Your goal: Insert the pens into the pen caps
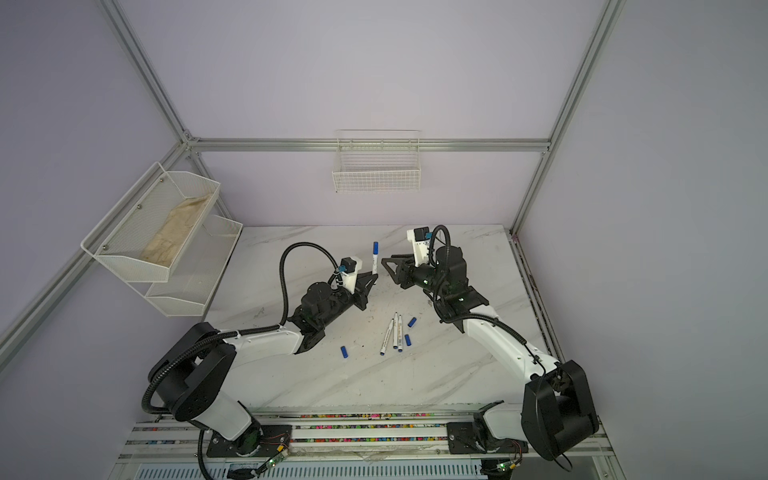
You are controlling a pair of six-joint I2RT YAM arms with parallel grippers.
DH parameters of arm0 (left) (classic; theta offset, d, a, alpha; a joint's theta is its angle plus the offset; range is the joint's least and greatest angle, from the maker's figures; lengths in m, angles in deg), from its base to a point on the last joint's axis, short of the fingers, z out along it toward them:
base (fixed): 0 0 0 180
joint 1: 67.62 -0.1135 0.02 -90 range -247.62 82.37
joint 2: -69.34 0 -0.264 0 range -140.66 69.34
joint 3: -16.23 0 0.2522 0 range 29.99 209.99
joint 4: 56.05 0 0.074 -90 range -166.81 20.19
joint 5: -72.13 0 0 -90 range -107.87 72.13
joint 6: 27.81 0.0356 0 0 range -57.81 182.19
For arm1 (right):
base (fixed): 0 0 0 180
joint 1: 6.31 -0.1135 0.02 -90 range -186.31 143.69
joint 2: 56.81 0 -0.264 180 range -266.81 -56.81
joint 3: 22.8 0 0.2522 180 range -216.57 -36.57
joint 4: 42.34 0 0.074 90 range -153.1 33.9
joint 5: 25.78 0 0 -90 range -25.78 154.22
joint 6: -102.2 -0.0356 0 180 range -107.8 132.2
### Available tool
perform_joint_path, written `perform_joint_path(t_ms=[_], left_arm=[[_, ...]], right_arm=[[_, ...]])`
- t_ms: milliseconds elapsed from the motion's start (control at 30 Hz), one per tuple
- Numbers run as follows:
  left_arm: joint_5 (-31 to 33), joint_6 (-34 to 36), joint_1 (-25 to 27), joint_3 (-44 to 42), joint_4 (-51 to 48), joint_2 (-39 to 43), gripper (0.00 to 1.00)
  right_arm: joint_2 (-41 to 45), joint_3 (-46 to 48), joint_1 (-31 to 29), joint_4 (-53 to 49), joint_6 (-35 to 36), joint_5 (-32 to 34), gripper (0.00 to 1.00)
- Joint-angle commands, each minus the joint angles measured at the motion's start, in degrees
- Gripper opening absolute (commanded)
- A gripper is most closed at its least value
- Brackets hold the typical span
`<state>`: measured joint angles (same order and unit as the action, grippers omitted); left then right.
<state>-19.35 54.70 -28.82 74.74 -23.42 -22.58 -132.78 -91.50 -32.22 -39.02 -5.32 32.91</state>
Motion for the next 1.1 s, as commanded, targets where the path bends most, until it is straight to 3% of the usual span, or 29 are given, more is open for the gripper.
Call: perform_joint_path(t_ms=[0,233,600,900,1067], left_arm=[[3.21,3.9,0.75,-2.2,6.55,2.68,0.0],[3.45,4.4,1.53,-2.74,6.67,3.34,0.0],[3.19,3.9,2.21,-3.37,5.86,3.68,0.0],[1.89,3.28,2.3,-2.75,4.54,3.02,0.0],[1.83,2.92,2.32,-2.74,4.08,2.89,0.0]], right_arm=[[-1.04,-2.77,-2.06,-0.7,2.46,-1.3,0.43],[-3.84,-4.34,-2.46,-0.24,2.65,3.53,0.39],[-6.9,-5.51,-2.62,1.93,0.9,1.42,0.28],[-8.1,-5.78,-3.11,3.65,-0.04,0.97,0.25],[-8.89,-6.23,-3.18,3.67,-0.3,1.49,0.16]])
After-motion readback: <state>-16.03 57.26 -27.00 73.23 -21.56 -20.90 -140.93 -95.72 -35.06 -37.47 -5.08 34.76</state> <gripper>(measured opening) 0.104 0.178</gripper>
